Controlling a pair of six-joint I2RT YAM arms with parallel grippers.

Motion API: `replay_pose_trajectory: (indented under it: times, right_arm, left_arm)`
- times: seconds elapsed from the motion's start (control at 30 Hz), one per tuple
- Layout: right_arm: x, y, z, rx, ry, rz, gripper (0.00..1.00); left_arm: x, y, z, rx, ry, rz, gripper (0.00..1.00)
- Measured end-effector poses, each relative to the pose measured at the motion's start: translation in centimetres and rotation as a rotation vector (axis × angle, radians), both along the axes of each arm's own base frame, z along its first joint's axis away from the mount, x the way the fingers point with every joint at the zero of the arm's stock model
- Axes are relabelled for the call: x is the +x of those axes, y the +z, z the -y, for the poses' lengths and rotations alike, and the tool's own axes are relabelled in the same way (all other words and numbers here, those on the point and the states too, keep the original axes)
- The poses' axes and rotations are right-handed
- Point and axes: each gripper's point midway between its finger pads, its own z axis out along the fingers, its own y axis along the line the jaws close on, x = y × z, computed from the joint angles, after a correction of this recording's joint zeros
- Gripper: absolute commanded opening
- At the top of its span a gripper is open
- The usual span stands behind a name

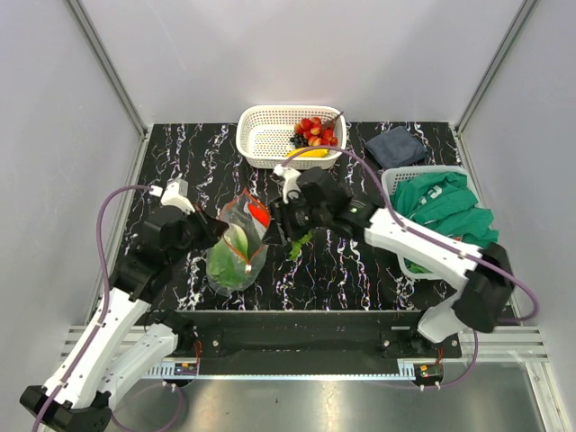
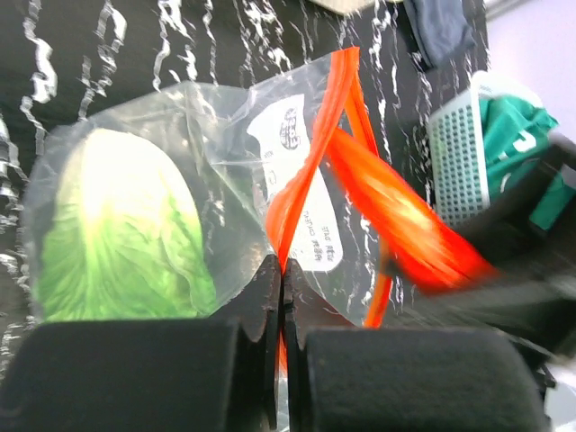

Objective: Open the zip-top bag and remove the fake food

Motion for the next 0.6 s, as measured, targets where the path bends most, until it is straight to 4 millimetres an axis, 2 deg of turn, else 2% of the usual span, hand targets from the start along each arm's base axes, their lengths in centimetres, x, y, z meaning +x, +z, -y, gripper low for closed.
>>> replay_pose_trajectory:
  times: [0.13, 0.27, 0.43, 0.5, 0.6]
  right_arm:
    - [-1.6, 1.6, 2.4, 0.02, -0.003, 0.04, 0.18]
    - [-0.6, 2.0, 3.6, -0.01, -0.064, 0.102, 0.2]
    - [3.7, 2.7, 4.2, -0.067, -0.207, 0.233, 0.21]
    - [6.0, 3.6, 3.9, -0.062, -0.254, 0.275, 0.3]
    - [11.4, 5.3, 3.5, -0.031, -0.34, 0.323, 0.31]
  left_arm:
    - [0.2, 1.2, -0.6, 0.018, 0.02, 0.028, 0.0]
    - [0.2, 1.7, -0.7, 0.02, 0.025, 0.039, 0.0]
    - [0.1, 1.8, -0.7, 0.022, 0.023, 0.045, 0.0]
    - [0.0, 2.0, -0.8, 0.025, 0.019, 0.053, 0.0]
    - [-0.3, 2.2, -0.9, 0.034, 0.007, 0.066, 0.0]
